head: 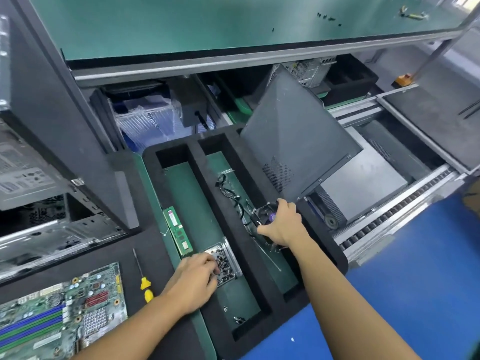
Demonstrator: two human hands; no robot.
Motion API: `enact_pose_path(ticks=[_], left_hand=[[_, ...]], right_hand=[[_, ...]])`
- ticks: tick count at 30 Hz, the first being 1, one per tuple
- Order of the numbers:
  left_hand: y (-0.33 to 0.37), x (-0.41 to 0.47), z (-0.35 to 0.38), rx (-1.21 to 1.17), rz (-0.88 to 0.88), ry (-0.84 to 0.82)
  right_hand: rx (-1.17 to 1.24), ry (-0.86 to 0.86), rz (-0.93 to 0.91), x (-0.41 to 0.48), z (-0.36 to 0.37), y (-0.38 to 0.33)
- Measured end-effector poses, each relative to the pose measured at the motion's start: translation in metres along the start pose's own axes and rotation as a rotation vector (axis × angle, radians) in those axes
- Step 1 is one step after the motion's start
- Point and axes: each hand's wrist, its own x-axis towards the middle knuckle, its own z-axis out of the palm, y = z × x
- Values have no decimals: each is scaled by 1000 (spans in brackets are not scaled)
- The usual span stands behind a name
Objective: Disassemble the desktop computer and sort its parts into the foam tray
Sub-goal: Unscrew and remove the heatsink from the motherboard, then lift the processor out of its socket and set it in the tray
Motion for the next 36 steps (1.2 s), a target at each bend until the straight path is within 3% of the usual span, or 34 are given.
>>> enact_pose_path(ticks=[6, 9, 15, 19, 25, 29, 36], left_hand=[[-5, 1, 6, 25, -1, 16], [-5, 2, 7, 41, -4, 4], [-5, 1, 8, 54, -1, 2], [-3, -2, 10, 56, 0, 6], [-6, -7, 8, 20, 40, 16], [-9, -9, 6, -8, 69, 17], [-12, -12, 7, 50, 83, -45]], right_hand=[[-223, -85, 104, -14, 27, 28], [-432, 25, 35, -22, 46, 42], [-613, 181, -146, -21, 69, 59], [-555, 174, -289, -18, 65, 63], [-459, 181, -273, -17, 68, 65], [-366, 106, -266, -16, 70, 67], [-517, -332, -406, -7, 47, 92]])
